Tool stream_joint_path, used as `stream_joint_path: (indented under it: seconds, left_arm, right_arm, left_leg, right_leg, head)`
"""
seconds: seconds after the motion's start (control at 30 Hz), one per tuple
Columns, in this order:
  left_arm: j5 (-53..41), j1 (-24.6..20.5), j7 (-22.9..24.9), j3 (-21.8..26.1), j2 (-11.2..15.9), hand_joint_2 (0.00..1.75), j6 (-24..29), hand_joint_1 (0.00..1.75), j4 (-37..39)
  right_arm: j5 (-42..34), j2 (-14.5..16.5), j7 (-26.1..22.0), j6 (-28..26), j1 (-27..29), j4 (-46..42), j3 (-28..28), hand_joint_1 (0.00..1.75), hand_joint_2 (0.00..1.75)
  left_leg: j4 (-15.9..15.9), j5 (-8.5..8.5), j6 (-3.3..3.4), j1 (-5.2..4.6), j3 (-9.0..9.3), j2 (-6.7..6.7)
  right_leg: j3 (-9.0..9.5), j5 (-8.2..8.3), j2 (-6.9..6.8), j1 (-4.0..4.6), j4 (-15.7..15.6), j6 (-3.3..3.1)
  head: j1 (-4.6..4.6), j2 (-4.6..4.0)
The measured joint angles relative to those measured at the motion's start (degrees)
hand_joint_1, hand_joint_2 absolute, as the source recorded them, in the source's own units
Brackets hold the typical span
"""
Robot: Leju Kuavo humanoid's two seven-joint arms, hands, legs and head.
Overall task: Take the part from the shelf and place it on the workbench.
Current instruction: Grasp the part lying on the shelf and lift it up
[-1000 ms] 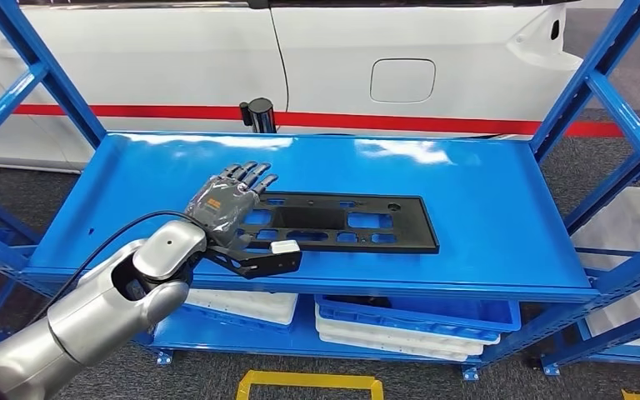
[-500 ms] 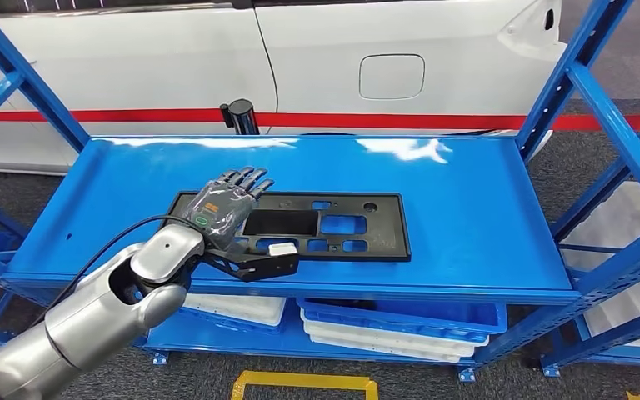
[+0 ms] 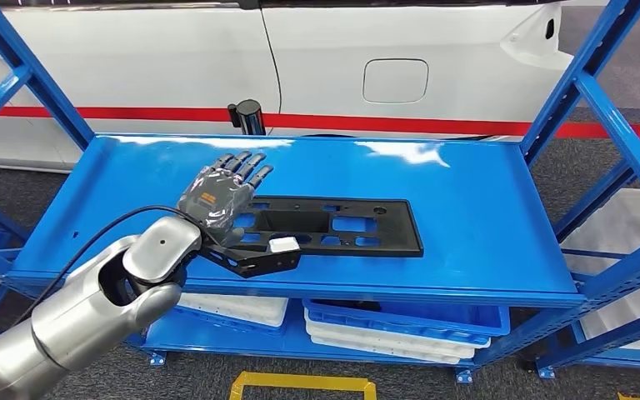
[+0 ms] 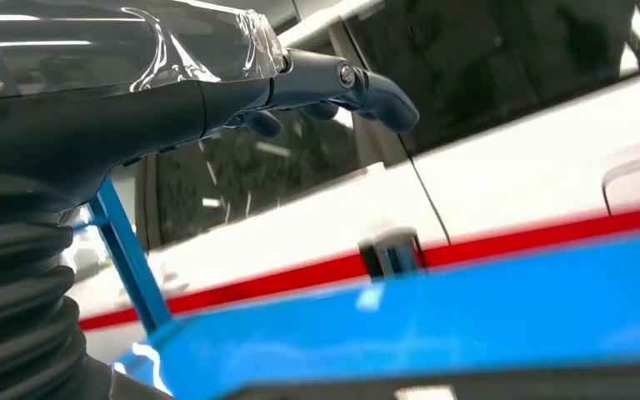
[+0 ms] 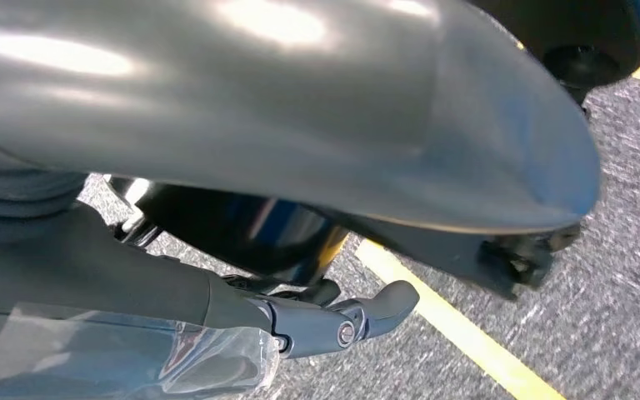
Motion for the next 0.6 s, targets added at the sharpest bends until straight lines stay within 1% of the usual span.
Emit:
stream_joint_path:
  seconds: [0.03, 0.07, 0.1, 0.13, 0.17, 0.2, 0.23, 0.27, 0.3, 0.37, 0.4, 0.43, 0.47, 0.5, 0.57, 0.6]
  left_arm:
    - [-0.47, -0.21, 0.18, -0.22, 0.00, 1.75, -0.34, 0.00, -0.41]
    - [-0.94, -0.31, 0.35, -0.46, 0.00, 1.75, -0.66, 0.00, -0.76]
    - [-1.34, -0.30, 0.53, -0.69, 0.00, 1.75, -0.94, 0.00, -1.05]
    - [-1.64, -0.30, 0.68, -0.85, 0.01, 1.75, -1.15, 0.00, -1.31]
    - [-1.86, -0.32, 0.81, -0.96, 0.01, 1.75, -1.28, 0.00, -1.58]
    - [-2.01, -0.38, 0.91, -1.02, 0.02, 1.75, -1.34, 0.00, -1.90]
    - [-2.10, -0.47, 0.96, -1.04, 0.03, 1.75, -1.37, 0.00, -2.22]
    - [-2.14, -0.57, 0.97, -1.06, 0.07, 1.75, -1.40, 0.00, -2.51]
    - [-2.11, -0.66, 0.96, -1.08, 0.10, 1.75, -1.47, 0.00, -2.83]
    - [-1.83, -0.67, 0.85, -1.21, 0.19, 1.75, -1.81, 0.00, -3.45]
    - [-1.66, -0.57, 0.79, -1.33, 0.21, 1.75, -2.07, 0.00, -3.74]
    - [-1.55, -0.44, 0.73, -1.46, 0.23, 1.75, -2.35, 0.00, -4.01]
    - [-1.50, -0.30, 0.69, -1.59, 0.27, 1.75, -2.62, 0.00, -4.25]
    - [-1.50, -0.11, 0.68, -1.72, 0.31, 1.75, -2.85, 0.00, -4.47]
    - [-1.51, 0.59, 0.68, -2.03, 0.39, 1.75, -3.15, 0.00, -4.78]
    - [-1.51, 1.11, 0.68, -2.24, 0.44, 1.75, -3.29, 0.00, -4.84]
  right_arm:
    - [-0.11, -0.02, -0.02, 0.00, 0.00, 0.01, -0.01, 0.00, 0.00]
    - [-0.24, -0.05, -0.03, -0.01, 0.02, 0.01, -0.01, 0.00, 0.00]
    - [-0.35, -0.08, -0.03, -0.01, 0.04, 0.01, -0.02, 0.00, 0.00]
    - [-0.42, -0.12, -0.03, -0.01, 0.06, 0.01, -0.02, 0.00, 0.00]
    - [-0.45, -0.16, -0.03, 0.00, 0.07, 0.01, -0.02, 0.00, 0.00]
    - [-0.46, -0.21, -0.03, -0.01, 0.06, 0.01, -0.02, 0.00, 0.00]
    - [-0.48, -0.22, -0.04, -0.01, 0.02, 0.01, -0.02, 0.00, 0.00]
    - [-0.49, -0.23, -0.06, -0.01, -0.02, 0.01, -0.03, 0.00, 0.00]
    - [-0.53, -0.22, -0.08, -0.01, -0.04, 0.01, -0.05, 0.00, 0.00]
    - [-0.64, -0.21, -0.12, -0.01, 0.00, 0.01, -0.11, 0.00, 0.00]
    - [-0.74, -0.21, -0.12, -0.01, 0.03, 0.01, -0.16, 0.00, 0.00]
    - [-0.84, -0.22, -0.13, -0.01, 0.03, 0.01, -0.22, 0.00, 0.00]
    - [-0.93, -0.23, -0.13, -0.01, 0.03, 0.01, -0.27, 0.00, 0.00]
    - [-1.01, -0.24, -0.14, -0.01, 0.02, 0.01, -0.31, 0.00, 0.00]
    - [-1.07, -0.25, -0.16, -0.01, 0.02, 0.01, -0.35, 0.00, 0.00]
    - [-1.09, -0.25, -0.16, -0.01, 0.04, 0.01, -0.36, 0.00, 0.00]
  left_leg:
    - [-0.05, 0.00, 0.10, 0.04, 0.04, 0.00]
    - [-0.04, -0.01, 0.14, 0.06, 0.05, 0.01]
    - [-0.03, -0.03, 0.13, 0.09, 0.07, 0.01]
    - [0.01, -0.06, 0.09, 0.16, 0.08, -0.01]
    - [0.11, -0.13, -0.01, 0.27, 0.10, -0.04]
    - [0.32, -0.28, -0.22, 0.37, 0.11, -0.08]
    - [0.66, -0.50, -0.54, 0.36, 0.00, -0.13]
    - [1.03, -0.74, -0.87, 0.32, -0.16, -0.17]
    - [1.30, -0.90, -1.16, 0.22, -0.32, -0.20]
    - [1.43, -0.97, -1.49, 0.21, -0.49, -0.22]
    - [1.57, -1.11, -1.64, 0.34, -0.60, -0.22]
    - [2.27, -1.68, -1.82, 0.48, -0.93, -0.20]
    - [4.08, -2.85, -2.05, 0.59, -1.74, -0.20]
    - [7.14, -4.55, -2.31, 0.68, -3.09, -0.19]
    - [15.32, -8.17, -2.68, 0.73, -6.72, -0.19]
    - [18.17, -9.00, -2.75, 0.74, -8.05, -0.19]
  right_leg:
    - [-1.77, -1.83, 0.00, 0.00, 3.74, 0.23]
    - [-3.55, -3.27, -0.01, -0.06, 7.41, 0.45]
    - [-4.73, -3.77, -0.02, -0.15, 9.68, 0.66]
    - [-4.89, -3.18, -0.05, -0.26, 9.83, 0.86]
    - [-3.89, -1.58, -0.12, -0.41, 7.62, 1.07]
    - [-2.03, 0.52, -0.22, -0.62, 3.78, 1.29]
    - [-0.04, 2.11, -0.30, -0.74, -0.25, 1.44]
    - [1.44, 3.20, -0.29, -0.83, -3.38, 1.30]
    - [2.22, 3.58, -0.24, -0.82, -5.05, 1.03]
    - [2.26, 3.57, -0.07, -0.59, -5.53, 0.11]
    - [2.25, 3.65, -0.07, -0.54, -5.57, -0.23]
    - [2.24, 3.73, -0.08, -0.55, -5.64, -0.53]
    - [2.23, 3.82, -0.09, -0.61, -5.71, -0.80]
    - [2.23, 3.87, -0.11, -0.67, -5.76, -1.00]
    - [2.21, 3.86, -0.15, -0.62, -5.75, -1.18]
    - [2.21, 3.85, -0.14, -0.59, -5.74, -1.20]
  head:
    - [0.04, -0.01]
    - [0.07, -0.01]
    - [0.07, -0.01]
    - [0.08, -0.01]
    - [0.09, 0.00]
    - [0.09, 0.00]
    - [0.12, 0.00]
    - [0.11, 0.00]
    - [0.09, 0.00]
    - [0.03, 0.00]
    - [0.02, 0.00]
    - [-0.01, 0.00]
    - [-0.08, 0.00]
    - [-0.15, 0.00]
    - [-0.26, 0.00]
    - [-0.28, 0.00]
